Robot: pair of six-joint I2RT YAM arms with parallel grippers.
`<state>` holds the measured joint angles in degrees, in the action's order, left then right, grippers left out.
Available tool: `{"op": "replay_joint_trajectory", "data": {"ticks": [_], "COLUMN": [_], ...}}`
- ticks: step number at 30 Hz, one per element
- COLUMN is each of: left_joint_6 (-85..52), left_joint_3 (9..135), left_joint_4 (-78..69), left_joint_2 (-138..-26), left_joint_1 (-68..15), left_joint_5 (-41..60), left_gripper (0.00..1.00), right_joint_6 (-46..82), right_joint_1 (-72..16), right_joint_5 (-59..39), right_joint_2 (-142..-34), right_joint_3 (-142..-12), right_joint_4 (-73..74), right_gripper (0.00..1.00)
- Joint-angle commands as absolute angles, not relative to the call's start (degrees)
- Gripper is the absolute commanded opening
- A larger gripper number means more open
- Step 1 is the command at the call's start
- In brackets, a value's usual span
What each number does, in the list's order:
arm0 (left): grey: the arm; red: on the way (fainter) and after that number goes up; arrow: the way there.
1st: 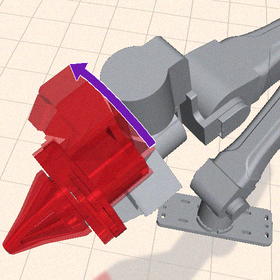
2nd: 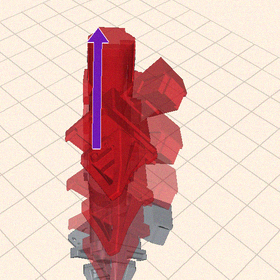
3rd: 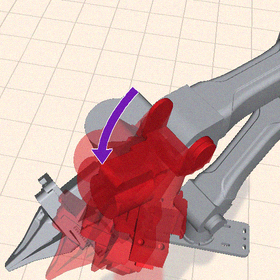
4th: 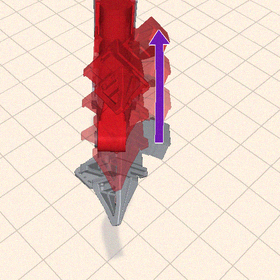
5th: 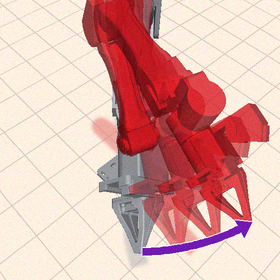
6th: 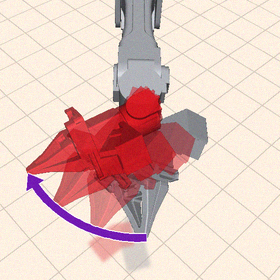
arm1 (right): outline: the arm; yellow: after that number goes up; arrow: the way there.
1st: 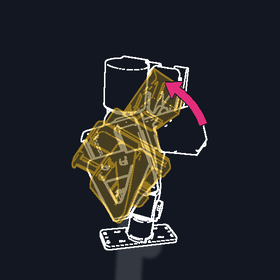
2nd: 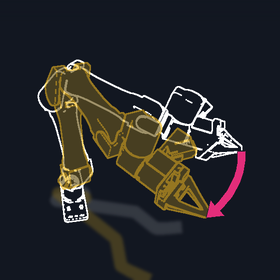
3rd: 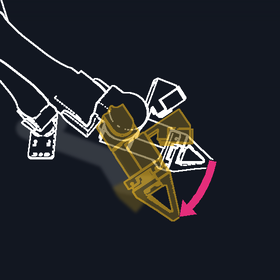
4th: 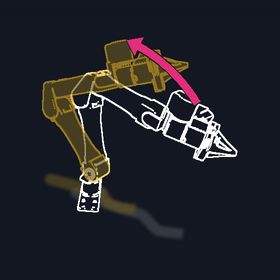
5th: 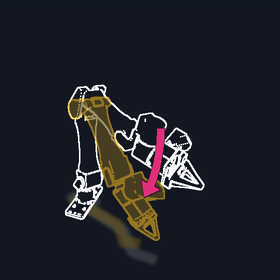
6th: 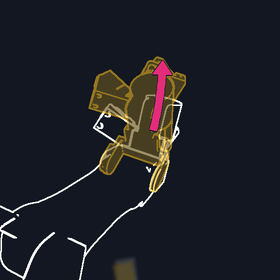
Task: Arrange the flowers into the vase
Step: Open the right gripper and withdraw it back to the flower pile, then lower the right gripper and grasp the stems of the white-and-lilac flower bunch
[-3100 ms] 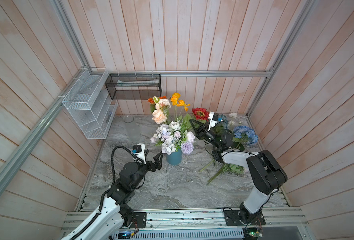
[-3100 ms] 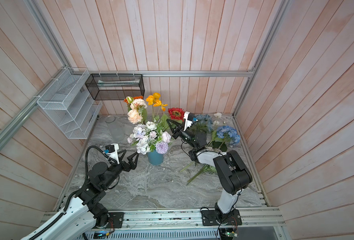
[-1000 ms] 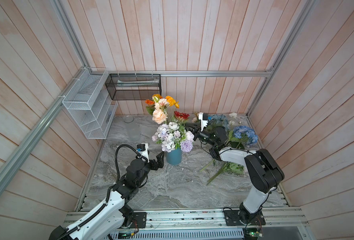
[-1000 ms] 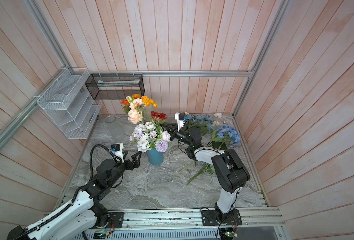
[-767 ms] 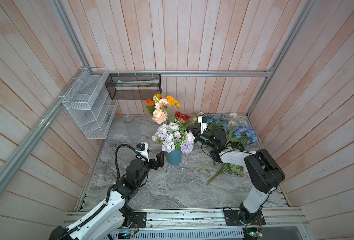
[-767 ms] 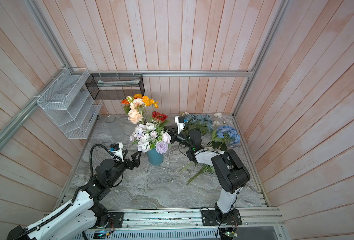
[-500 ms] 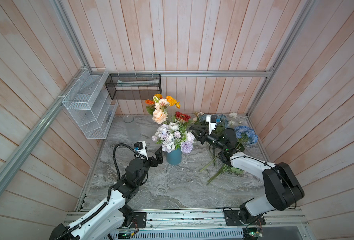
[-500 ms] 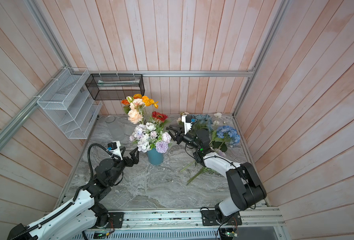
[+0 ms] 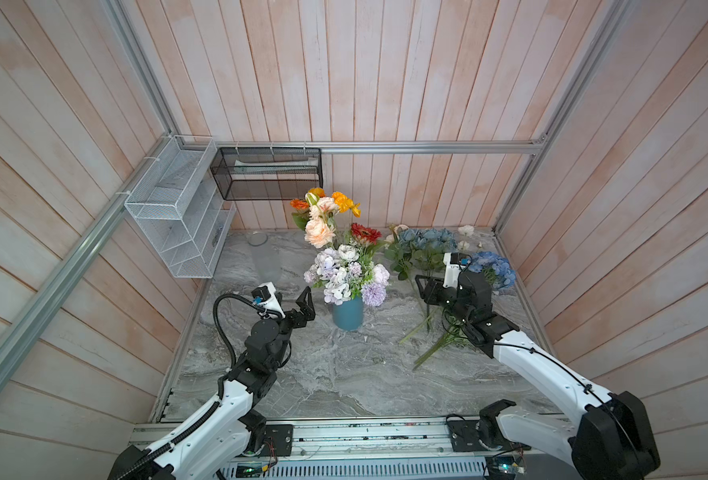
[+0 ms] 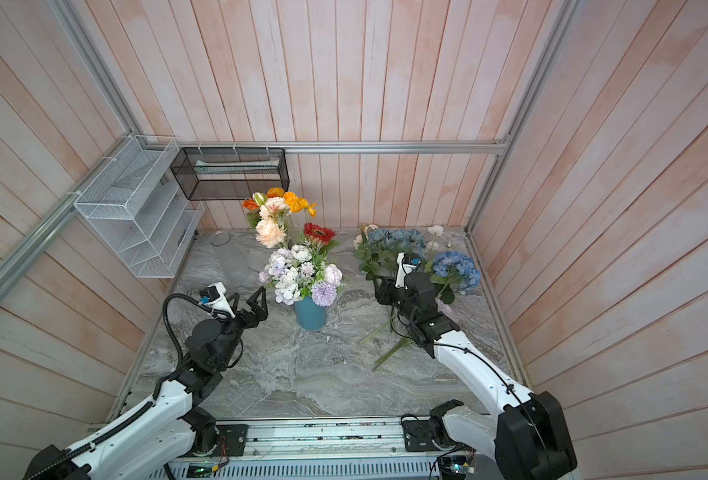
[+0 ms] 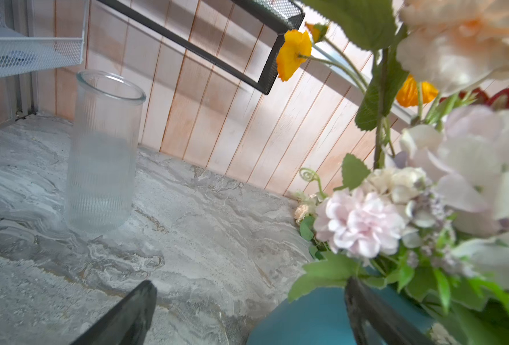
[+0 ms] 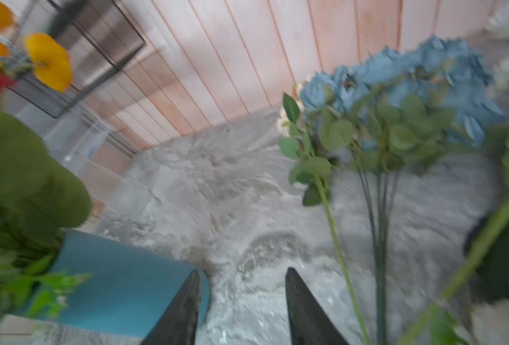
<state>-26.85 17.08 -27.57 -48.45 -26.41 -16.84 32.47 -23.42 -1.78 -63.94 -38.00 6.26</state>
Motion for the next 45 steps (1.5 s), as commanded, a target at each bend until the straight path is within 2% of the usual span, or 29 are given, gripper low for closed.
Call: {"op": "replay_joint_trajectory", "data": {"ticks": [1, 9, 15, 25, 32, 36, 45], "left_joint_6": [-27.56, -28.29, -29.08, -31.19, -31.12, -30.35, -29.97], "left_joint_3": [15.79, 14.07, 13.61, 13.21, 13.27, 13.62, 12.69], "left_joint_4": [-29.39, -29.59, -29.75, -27.62, -29.01, -30.82, -29.95], "left_joint_2": [-48.87, -48.32, -47.78, -46.05, -47.46, -49.27, -47.59], "left_joint_1": [-25.74, -25.43, -25.37, -25.33, -25.32, -25.36, -25.34], "left_joint_5": [-17.32, -17.14, -16.57, -16.14, -16.09, -15.57, -15.47], "left_gripper": [1.0, 1.0, 1.0, 1.0, 1.0, 1.0, 1.0], "right_joint_6": [39.74, 50.4, 56.53, 57.15, 53.09, 54.48, 60.16], "right_joint_1": [-23.32, -23.33, -22.68, -21.36, -21.02, -21.06, -21.18], "right_joint_5": [4.45, 3.95, 2.43, -0.78, 1.35, -0.76, -4.42], "right_joint_2": [-61.8, -56.82, -54.84, -59.44, -55.07, -53.72, -53.09], "right_joint_3": [-34.52, -29.55, -23.59, -19.87, -25.65, -27.12, -22.57], "right_joint_4": [-4.19, -17.74, -14.62, -8.65, -18.19, -23.27, -21.14], "right_gripper": [0.46, 0.46, 0.46, 0.46, 0.46, 0.46, 0.45]}}
